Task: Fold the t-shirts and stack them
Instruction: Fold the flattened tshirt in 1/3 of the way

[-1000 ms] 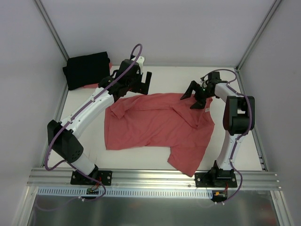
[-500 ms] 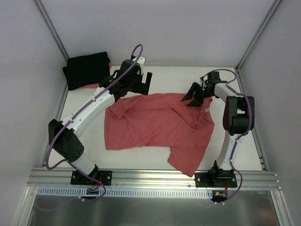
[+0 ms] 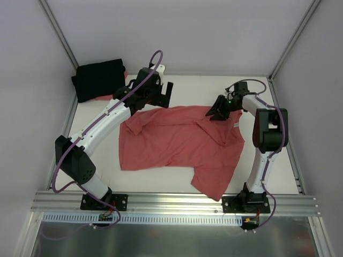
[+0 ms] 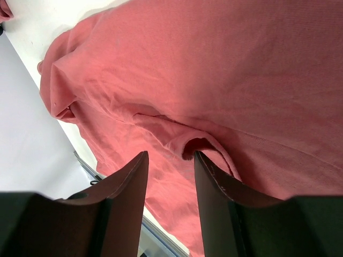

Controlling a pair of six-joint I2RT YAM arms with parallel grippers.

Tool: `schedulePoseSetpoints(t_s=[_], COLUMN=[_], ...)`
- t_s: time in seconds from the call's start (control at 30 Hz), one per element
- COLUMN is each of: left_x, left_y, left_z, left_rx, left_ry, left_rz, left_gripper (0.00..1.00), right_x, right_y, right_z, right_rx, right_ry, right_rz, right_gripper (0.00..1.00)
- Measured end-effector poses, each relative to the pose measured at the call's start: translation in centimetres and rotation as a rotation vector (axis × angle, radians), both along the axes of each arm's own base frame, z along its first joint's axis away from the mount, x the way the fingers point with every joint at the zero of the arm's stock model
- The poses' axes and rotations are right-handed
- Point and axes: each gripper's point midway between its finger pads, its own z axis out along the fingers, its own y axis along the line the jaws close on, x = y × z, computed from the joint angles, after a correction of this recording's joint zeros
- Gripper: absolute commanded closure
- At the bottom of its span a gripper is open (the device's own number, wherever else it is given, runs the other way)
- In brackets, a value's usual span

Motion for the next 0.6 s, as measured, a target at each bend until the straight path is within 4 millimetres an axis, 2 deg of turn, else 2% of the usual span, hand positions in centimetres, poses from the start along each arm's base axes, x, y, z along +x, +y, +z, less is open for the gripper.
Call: schedulePoseSetpoints(t_s=[0.6], left_x=[0.10], left_y=[0.28], left_z=[-0.16], left_rx=[0.002], left_ry=[0.004], left_rz=[0.006], left_gripper=[0.01], right_x=[-0.08], right_y=[0.10], right_z=[-0.88], right_rx=[-0.004], right_ry=[0.021], right_rz=[0.007], right_gripper=[0.57])
